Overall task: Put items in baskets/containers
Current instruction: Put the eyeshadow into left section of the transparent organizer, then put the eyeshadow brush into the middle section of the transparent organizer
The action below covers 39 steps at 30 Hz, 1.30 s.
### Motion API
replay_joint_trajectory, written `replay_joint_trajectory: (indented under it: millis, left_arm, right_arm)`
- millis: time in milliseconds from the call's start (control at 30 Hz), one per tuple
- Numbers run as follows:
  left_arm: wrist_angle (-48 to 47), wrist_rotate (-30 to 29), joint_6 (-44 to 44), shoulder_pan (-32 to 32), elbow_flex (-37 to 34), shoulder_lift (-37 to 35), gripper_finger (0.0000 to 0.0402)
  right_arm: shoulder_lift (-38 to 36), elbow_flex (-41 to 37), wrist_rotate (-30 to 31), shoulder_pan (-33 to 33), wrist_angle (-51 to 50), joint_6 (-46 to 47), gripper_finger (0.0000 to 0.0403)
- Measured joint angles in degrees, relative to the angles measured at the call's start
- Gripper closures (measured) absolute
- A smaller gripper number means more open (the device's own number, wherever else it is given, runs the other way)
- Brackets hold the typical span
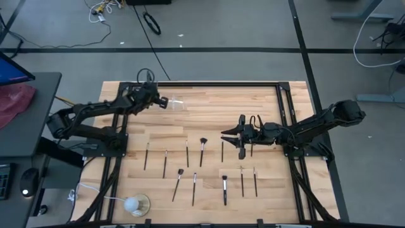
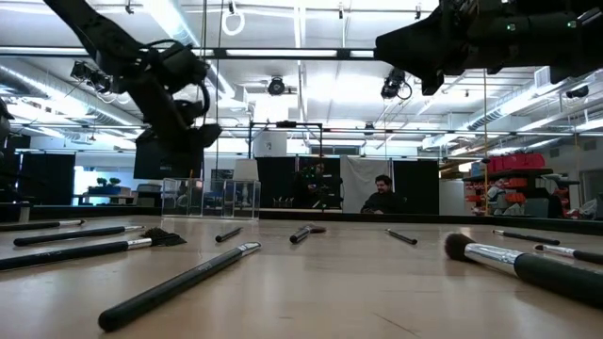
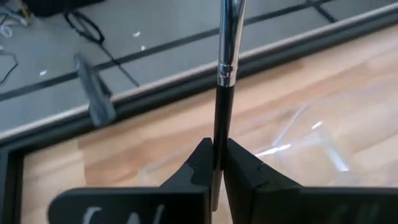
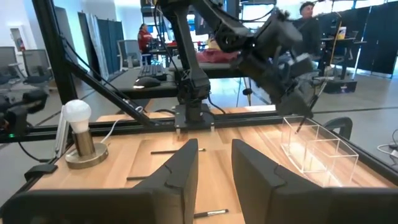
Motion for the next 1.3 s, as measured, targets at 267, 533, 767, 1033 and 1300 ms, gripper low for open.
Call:
replay_joint_trajectory:
  millis: [267,533,767,1033,1300]
  left_arm:
    - [0.2,0.0,-1.0,0.0,-3.8,0.0,0.0375]
    - [0.1,1.3,-0.9,0.0,-3.8,0.0,0.0363]
    - [0.1,1.4,-0.8,0.0,-3.8,0.0,0.0361]
    - [0.1,1.4,-0.2,0.0,-3.8,0.0,0.0346]
    - [-0.6,0.9,1.0,0.0,-2.4,0.2,0.0276]
  right_arm:
    - [0.0,0.0,0.0,0.0,0.1,0.0,0.0305]
    - [0.0,0.0,0.0,0.0,0.1,0.0,0.0305]
    - [0.0,0.0,0.0,0.0,0.1,0.1,0.0305]
    - [0.0,0.0,0.0,0.0,0.1,0.1,0.0305]
    - [0.0,0.0,0.0,0.0,0.1,0.1,0.0305]
